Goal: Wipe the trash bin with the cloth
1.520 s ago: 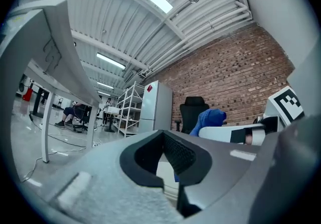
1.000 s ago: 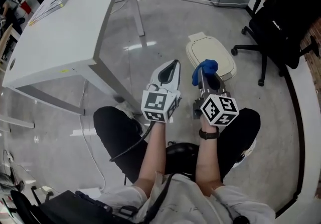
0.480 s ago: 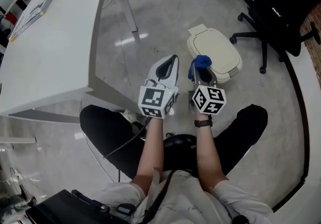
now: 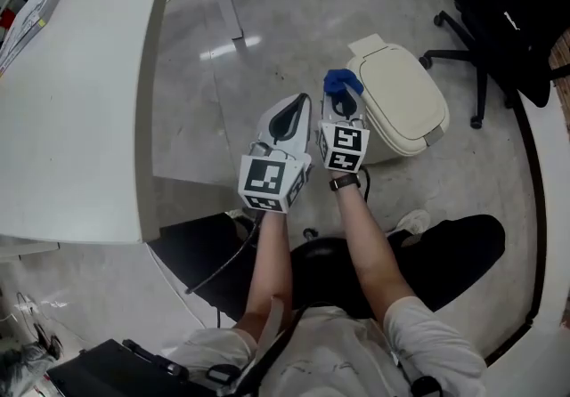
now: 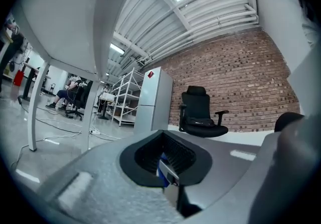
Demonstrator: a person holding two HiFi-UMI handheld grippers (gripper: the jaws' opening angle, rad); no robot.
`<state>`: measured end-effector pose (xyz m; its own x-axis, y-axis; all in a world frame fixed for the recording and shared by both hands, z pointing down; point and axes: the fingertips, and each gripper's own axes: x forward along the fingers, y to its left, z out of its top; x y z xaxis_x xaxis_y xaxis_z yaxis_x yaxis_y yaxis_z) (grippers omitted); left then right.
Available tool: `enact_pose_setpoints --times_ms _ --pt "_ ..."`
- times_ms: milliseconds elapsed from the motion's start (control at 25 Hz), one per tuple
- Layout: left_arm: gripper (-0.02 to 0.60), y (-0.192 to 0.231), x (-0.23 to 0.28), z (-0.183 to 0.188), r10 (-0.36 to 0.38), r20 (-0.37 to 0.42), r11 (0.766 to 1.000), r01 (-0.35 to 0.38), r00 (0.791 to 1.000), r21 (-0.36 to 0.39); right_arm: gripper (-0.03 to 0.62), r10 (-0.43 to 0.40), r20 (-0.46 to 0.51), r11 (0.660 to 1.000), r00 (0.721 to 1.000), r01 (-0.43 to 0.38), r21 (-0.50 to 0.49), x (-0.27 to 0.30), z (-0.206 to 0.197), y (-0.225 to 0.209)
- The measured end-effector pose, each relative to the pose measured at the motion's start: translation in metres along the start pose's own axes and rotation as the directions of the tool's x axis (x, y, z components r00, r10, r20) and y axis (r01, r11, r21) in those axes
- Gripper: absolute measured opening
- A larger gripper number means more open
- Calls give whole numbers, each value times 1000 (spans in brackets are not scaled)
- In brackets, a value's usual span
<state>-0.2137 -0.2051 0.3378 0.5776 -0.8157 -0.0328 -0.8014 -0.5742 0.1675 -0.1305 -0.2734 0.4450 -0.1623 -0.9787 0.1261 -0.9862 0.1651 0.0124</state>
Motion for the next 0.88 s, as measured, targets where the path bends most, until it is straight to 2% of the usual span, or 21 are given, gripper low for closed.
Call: enact_pose_setpoints --times_ms 240,440,640,880 --pt "-2 10 -2 -21 -3 -20 1000 3 1000 -10 61 -41 -94 999 995 42 15 20 -61 -3" --pt "-1 6 4 -45 -51 -74 999 52 996 9 64 -120 -228 985 966 144 95 26 -149 -24" --pt "0 20 -1 -74 -13 -112 999 10 994 -31 64 -124 -404 982 906 171 82 27 -243 -22" --pt "-2 18 4 -80 -4 -101 998 -2 995 -56 64 -98 -593 973 799 202 111 23 -322 -28"
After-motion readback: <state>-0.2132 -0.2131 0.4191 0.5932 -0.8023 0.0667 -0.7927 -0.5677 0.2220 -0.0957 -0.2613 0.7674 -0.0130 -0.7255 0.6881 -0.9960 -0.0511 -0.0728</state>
